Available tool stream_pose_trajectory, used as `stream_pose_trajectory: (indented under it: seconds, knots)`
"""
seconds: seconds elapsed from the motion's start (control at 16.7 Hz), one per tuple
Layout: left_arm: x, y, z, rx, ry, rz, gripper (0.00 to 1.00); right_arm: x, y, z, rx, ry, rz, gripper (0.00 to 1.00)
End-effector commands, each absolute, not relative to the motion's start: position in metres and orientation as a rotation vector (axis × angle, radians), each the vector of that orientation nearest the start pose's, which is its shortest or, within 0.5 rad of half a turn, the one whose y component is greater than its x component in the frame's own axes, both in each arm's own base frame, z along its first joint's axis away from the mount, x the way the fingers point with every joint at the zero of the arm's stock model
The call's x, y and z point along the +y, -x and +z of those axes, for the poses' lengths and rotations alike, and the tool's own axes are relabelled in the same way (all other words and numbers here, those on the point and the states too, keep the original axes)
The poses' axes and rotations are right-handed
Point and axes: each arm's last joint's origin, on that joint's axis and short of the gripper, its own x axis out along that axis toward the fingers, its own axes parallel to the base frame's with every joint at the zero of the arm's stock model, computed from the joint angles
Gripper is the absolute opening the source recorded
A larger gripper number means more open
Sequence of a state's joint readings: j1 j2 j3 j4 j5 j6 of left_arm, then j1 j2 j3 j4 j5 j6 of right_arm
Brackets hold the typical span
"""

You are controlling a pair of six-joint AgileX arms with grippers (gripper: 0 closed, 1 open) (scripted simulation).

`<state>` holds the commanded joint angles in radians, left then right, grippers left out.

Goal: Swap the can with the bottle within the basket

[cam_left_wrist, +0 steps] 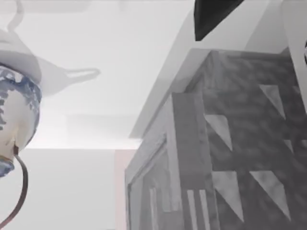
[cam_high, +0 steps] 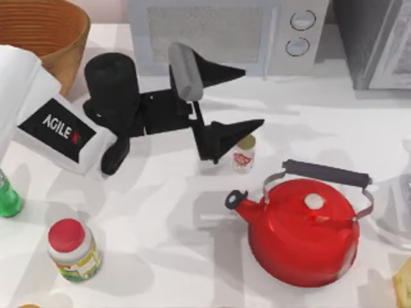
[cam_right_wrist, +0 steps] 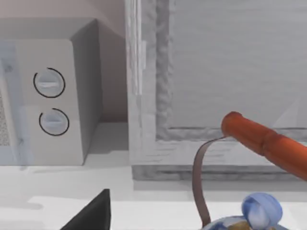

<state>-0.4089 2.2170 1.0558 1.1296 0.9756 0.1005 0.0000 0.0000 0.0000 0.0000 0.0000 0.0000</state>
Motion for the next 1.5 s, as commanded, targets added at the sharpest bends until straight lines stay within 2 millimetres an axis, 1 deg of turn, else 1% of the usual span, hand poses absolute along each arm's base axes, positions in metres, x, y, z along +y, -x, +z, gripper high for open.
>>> stream_pose_trajectory:
  seconds: [0.12, 0.18, 0.3, 0.36, 0.48, 0.66, 0.72, 0.84, 1.02, 1.14, 1.32, 1.5]
  knots:
    - [-0.17, -0.361, 0.141, -0.003, -0.066, -1.215, 1.0, -0.001, -0.106, 0.16, 0.0, 0.0, 0.0, 1.0]
    - [-0.158, -0.35, 0.16, 0.009, -0.068, -1.132, 1.0, -0.001, -0.106, 0.16, 0.0, 0.0, 0.0, 1.0]
    - [-0.13, -0.32, 0.197, 0.014, -0.074, -0.964, 1.0, -0.001, -0.106, 0.16, 0.0, 0.0, 0.0, 1.0]
    - [-0.116, -0.303, 0.211, 0.013, -0.076, -0.88, 1.0, -0.001, -0.106, 0.16, 0.0, 0.0, 0.0, 1.0]
    - [-0.091, -0.27, 0.227, 0.026, -0.074, -0.721, 1.0, -0.001, -0.106, 0.16, 0.0, 0.0, 0.0, 1.0]
    - [-0.061, -0.23, 0.242, -0.001, -0.066, -0.536, 1.0, -0.001, -0.106, 0.16, 0.0, 0.0, 0.0, 1.0]
    - [-0.053, -0.218, 0.244, -0.01, -0.063, -0.484, 1.0, -0.001, -0.106, 0.16, 0.0, 0.0, 0.0, 1.0]
    - [-0.04, -0.192, 0.239, -0.01, -0.058, -0.39, 1.0, -0.001, -0.106, 0.16, 0.0, 0.0, 0.0, 1.0]
    - [-0.024, -0.15, 0.225, -0.032, -0.057, -0.246, 1.0, -0.001, -0.106, 0.16, 0.0, 0.0, 0.0, 1.0]
    - [-0.013, -0.13, 0.206, -0.024, -0.053, -0.144, 1.0, -0.001, -0.106, 0.16, 0.0, 0.0, 0.0, 1.0]
    - [-0.003, -0.114, 0.175, 0.013, -0.037, -0.009, 1.0, -0.001, -0.106, 0.16, 0.0, 0.0, 0.0, 1.0]
    - [0.0, -0.108, 0.161, 0.015, -0.012, 0.017, 1.0, -0.001, -0.106, 0.16, 0.0, 0.0, 0.0, 1.0]
